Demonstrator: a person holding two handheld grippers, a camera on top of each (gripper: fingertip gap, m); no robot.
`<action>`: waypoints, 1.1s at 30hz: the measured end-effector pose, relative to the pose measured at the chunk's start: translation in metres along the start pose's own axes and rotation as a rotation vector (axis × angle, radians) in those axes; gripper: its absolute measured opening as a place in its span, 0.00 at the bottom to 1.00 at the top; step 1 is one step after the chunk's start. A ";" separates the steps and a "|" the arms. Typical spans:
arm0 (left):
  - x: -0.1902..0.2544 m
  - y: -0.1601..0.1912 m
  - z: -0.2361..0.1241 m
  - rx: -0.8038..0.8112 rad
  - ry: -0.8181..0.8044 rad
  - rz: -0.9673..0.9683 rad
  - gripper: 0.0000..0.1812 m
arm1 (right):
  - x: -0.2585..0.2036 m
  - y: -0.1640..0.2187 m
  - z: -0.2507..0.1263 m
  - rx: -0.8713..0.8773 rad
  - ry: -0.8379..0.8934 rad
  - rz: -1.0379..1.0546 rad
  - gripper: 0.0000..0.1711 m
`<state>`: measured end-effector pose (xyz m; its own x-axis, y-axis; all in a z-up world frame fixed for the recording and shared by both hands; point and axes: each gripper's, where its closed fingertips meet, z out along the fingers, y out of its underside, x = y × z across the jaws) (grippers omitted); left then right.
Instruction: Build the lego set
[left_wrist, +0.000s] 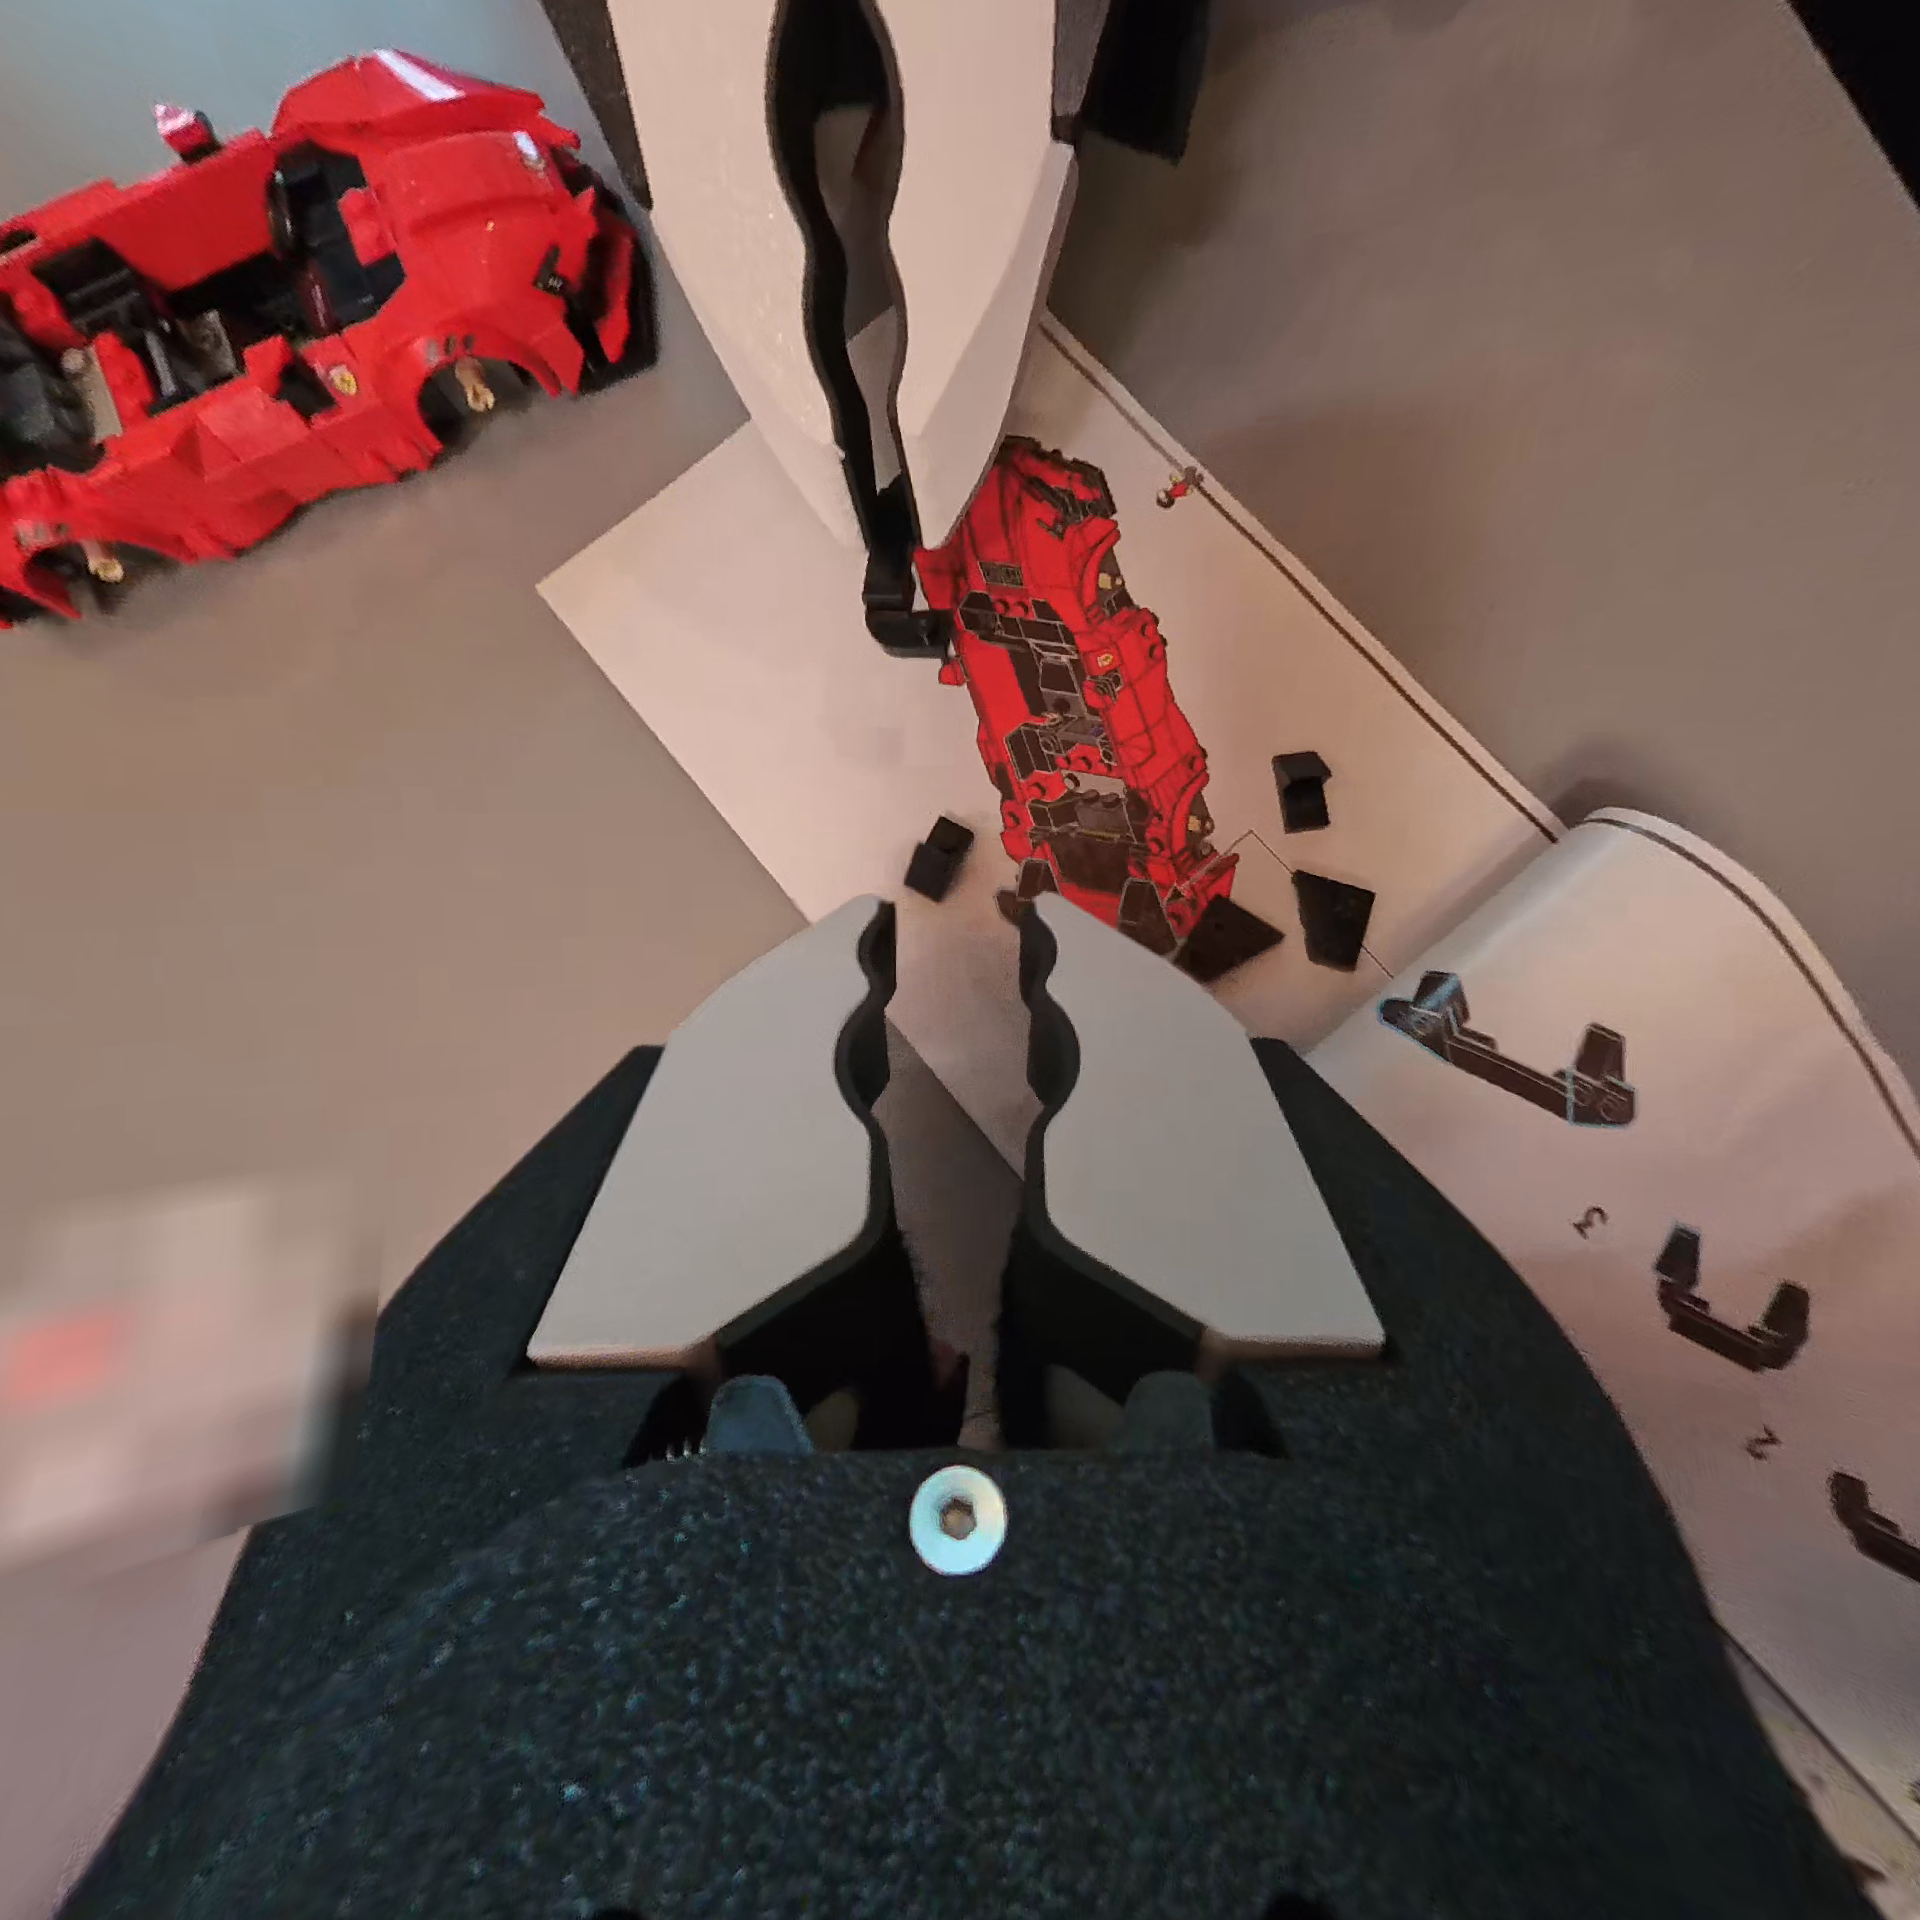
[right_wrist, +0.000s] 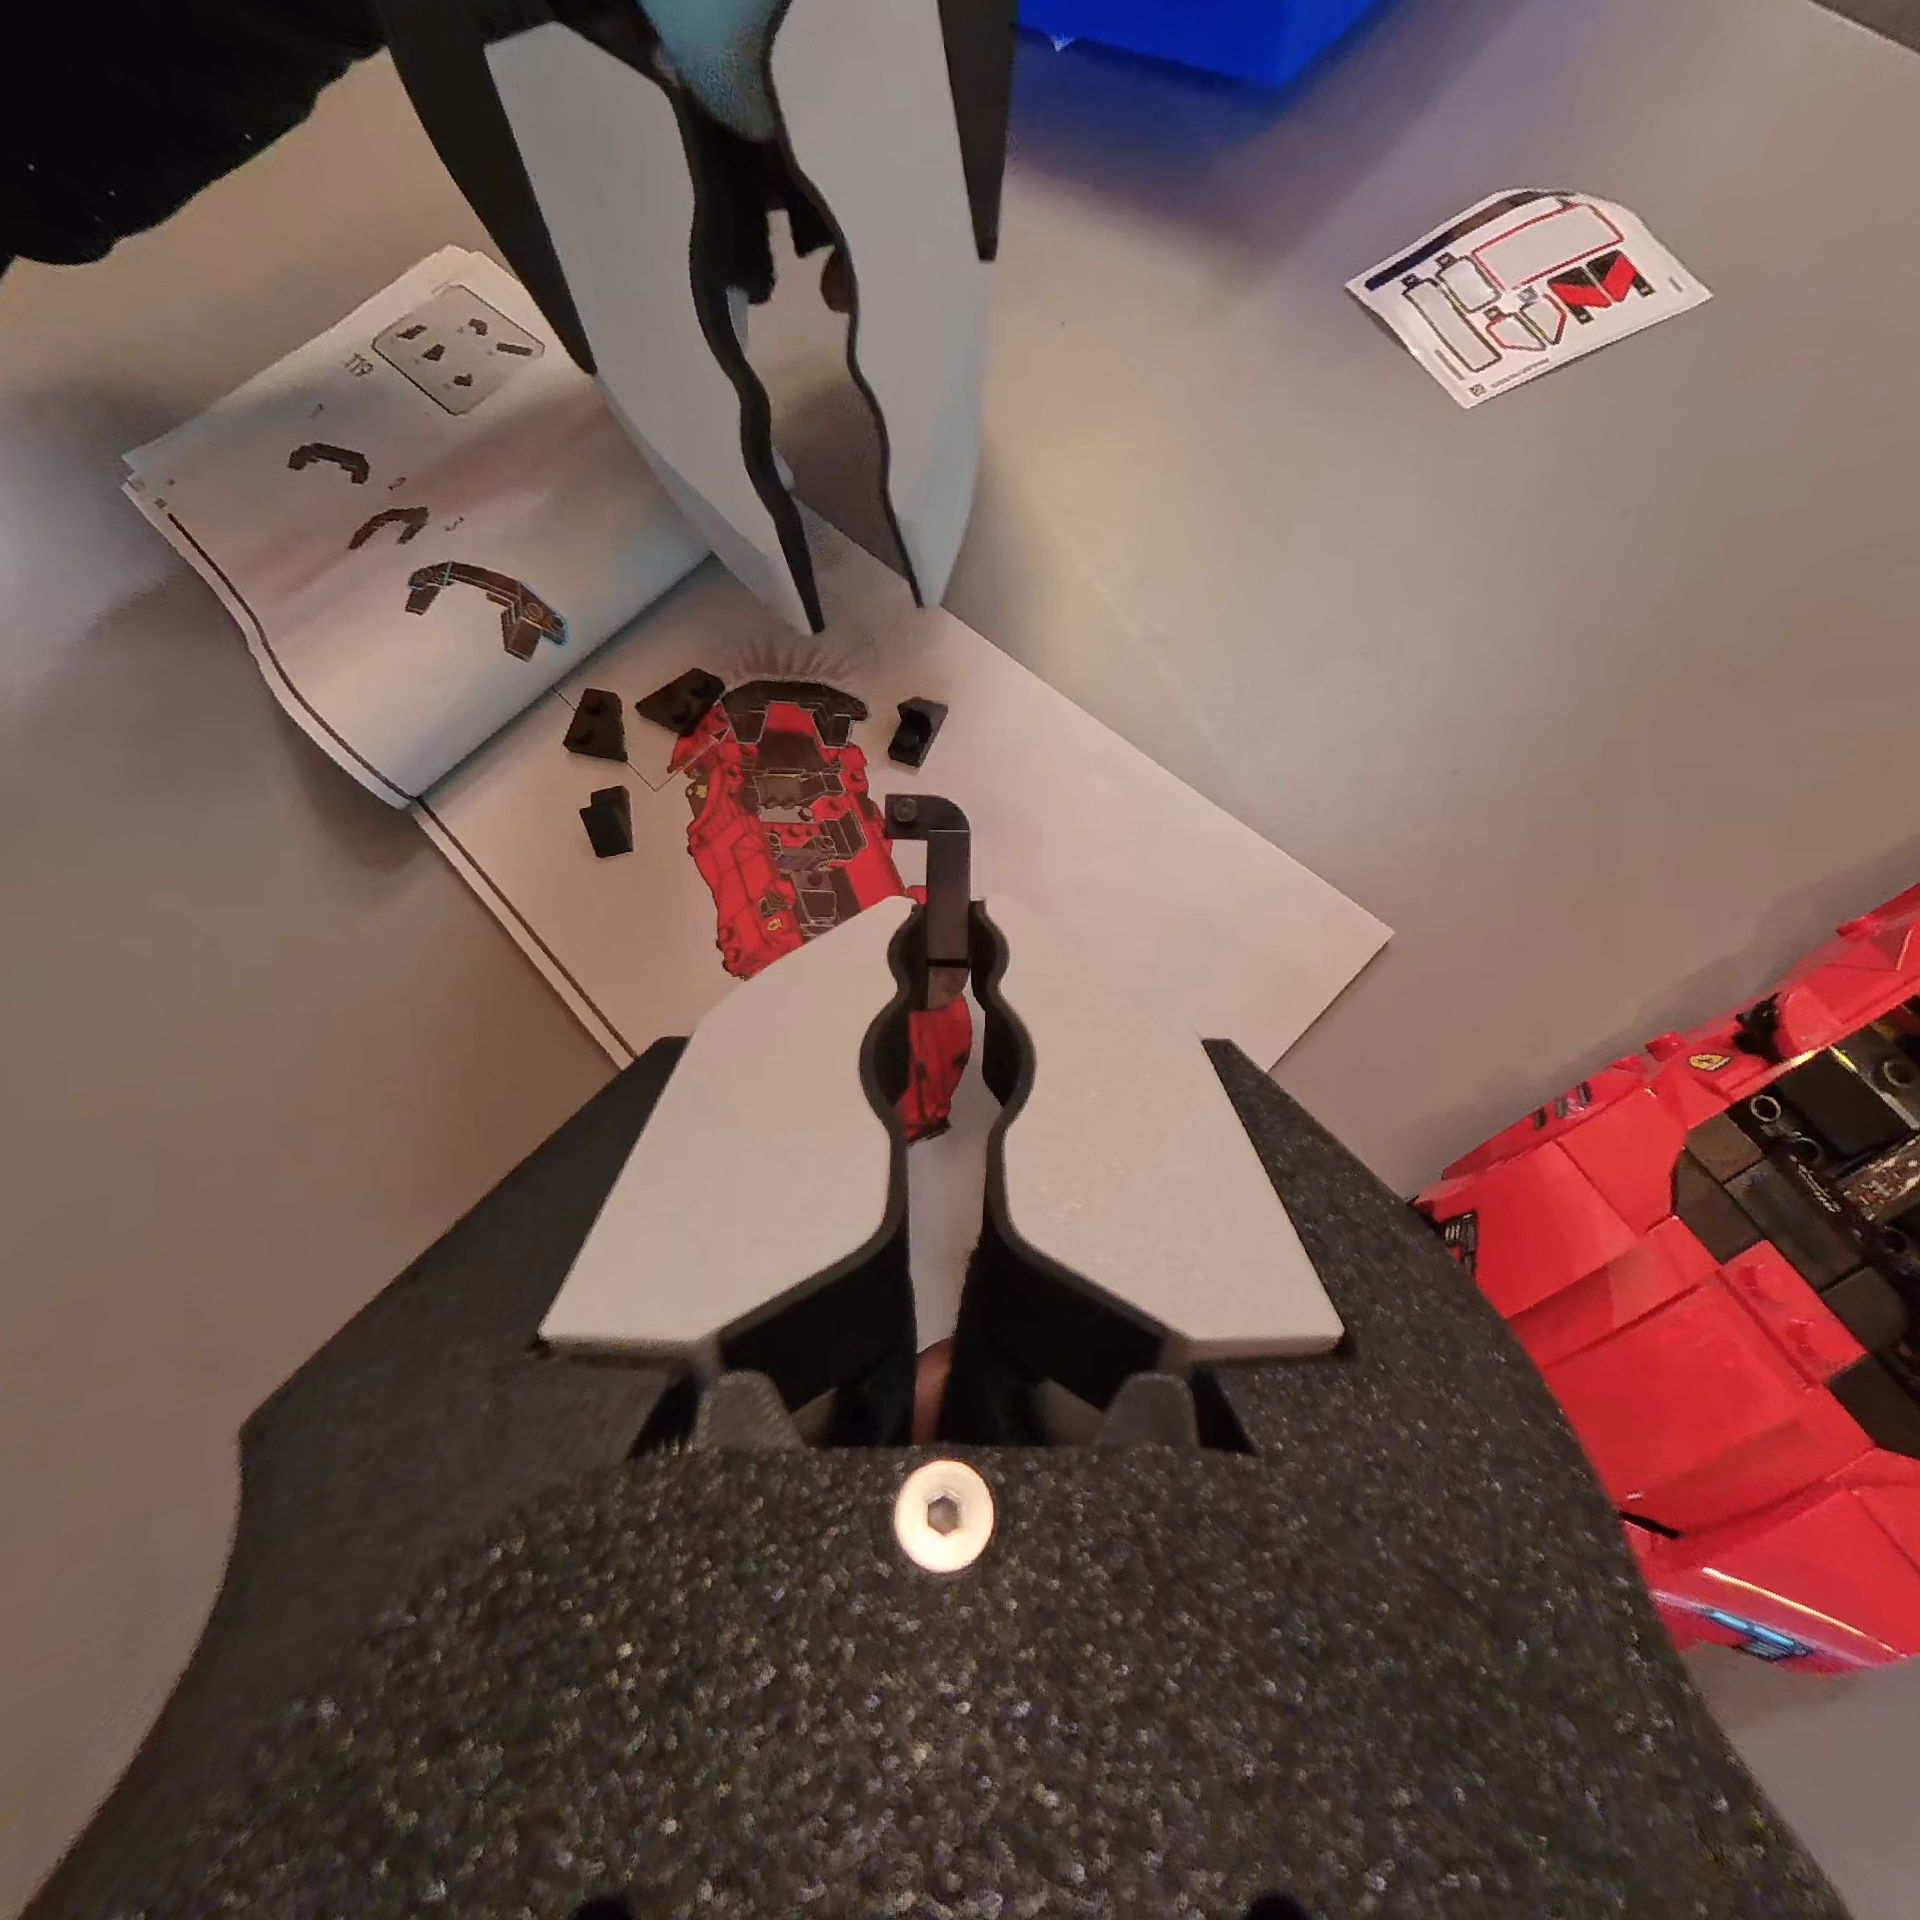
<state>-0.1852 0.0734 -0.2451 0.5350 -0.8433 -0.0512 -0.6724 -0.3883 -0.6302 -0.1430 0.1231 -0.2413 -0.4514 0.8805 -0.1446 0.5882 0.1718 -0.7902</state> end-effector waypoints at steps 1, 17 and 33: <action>-0.001 -0.002 0.003 0.006 0.011 0.018 0.13 | 0.000 0.001 0.000 -0.002 0.002 0.000 0.04; -0.002 -0.003 0.026 -0.081 0.026 -0.193 0.04 | 0.002 -0.001 -0.002 0.014 -0.007 0.021 0.04; 0.017 -0.012 0.011 -0.014 -0.256 -0.725 0.12 | 0.005 0.003 -0.001 -0.032 0.055 0.018 0.04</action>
<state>-0.1624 0.0676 -0.2474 0.9450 -0.2646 0.1921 -0.1140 -0.8173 -0.5649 -0.1423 0.1283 -0.2435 -0.4039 0.9062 -0.1252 0.6174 0.1689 -0.7683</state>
